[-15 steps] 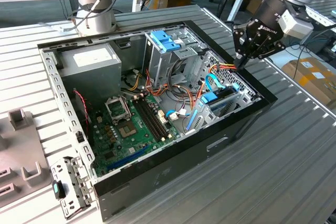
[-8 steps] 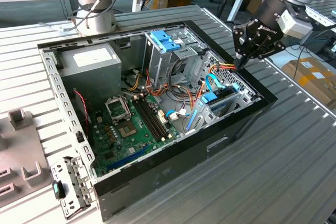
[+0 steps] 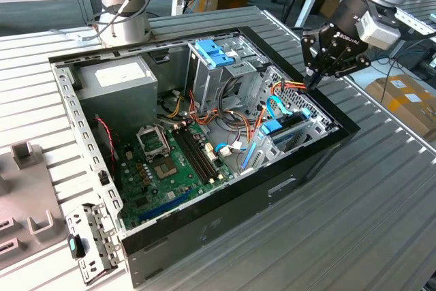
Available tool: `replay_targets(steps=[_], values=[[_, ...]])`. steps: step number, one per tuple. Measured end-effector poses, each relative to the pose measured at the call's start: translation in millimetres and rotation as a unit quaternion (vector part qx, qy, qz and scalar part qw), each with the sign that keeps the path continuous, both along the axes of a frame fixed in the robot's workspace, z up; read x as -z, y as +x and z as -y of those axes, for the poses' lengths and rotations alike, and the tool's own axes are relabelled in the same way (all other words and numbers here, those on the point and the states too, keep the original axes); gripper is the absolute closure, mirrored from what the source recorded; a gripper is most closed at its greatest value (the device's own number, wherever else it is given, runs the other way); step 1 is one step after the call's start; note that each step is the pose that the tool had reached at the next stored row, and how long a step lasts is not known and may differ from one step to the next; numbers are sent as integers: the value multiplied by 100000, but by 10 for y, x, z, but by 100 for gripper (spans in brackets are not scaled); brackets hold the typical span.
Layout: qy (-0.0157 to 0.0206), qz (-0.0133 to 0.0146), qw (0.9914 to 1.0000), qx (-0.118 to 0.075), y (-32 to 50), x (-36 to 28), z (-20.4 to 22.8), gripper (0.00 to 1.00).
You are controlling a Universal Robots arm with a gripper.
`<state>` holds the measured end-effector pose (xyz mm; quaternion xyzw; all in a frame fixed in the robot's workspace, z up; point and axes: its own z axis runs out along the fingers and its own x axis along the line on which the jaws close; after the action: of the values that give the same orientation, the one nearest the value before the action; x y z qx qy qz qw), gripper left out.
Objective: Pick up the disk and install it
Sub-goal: 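Insert the second disk wire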
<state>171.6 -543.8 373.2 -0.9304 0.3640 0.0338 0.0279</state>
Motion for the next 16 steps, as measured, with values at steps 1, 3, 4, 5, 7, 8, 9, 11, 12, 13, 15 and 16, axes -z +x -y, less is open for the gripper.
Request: replay_targets(steps=[1, 3, 4, 5, 7, 8, 9, 11, 12, 13, 15, 16], values=[[0, 0, 100000, 1, 0, 0, 0, 84], [0, 0, 100000, 55, 0, 0, 0, 84], [1, 3, 100000, 299, 0, 1, 0, 84], [-3, 2, 99995, 1021, 0, 2, 0, 84], [-2, 4, 99954, 3034, 0, 5, 0, 84], [-6, 2, 99905, 4352, 0, 8, 0, 84], [-2, 2, 99871, 5087, 0, 10, 0, 84], [-4, -1, 99723, 7443, 0, 14, 0, 84], [-2, 0, 99722, 7457, 0, 14, 0, 84], [-2, 2, 99721, 7462, 0, 14, 0, 84], [4, 3, 99682, 7965, 0, 16, 0, 84], [0, 0, 99627, 8631, 0, 17, 0, 84]])
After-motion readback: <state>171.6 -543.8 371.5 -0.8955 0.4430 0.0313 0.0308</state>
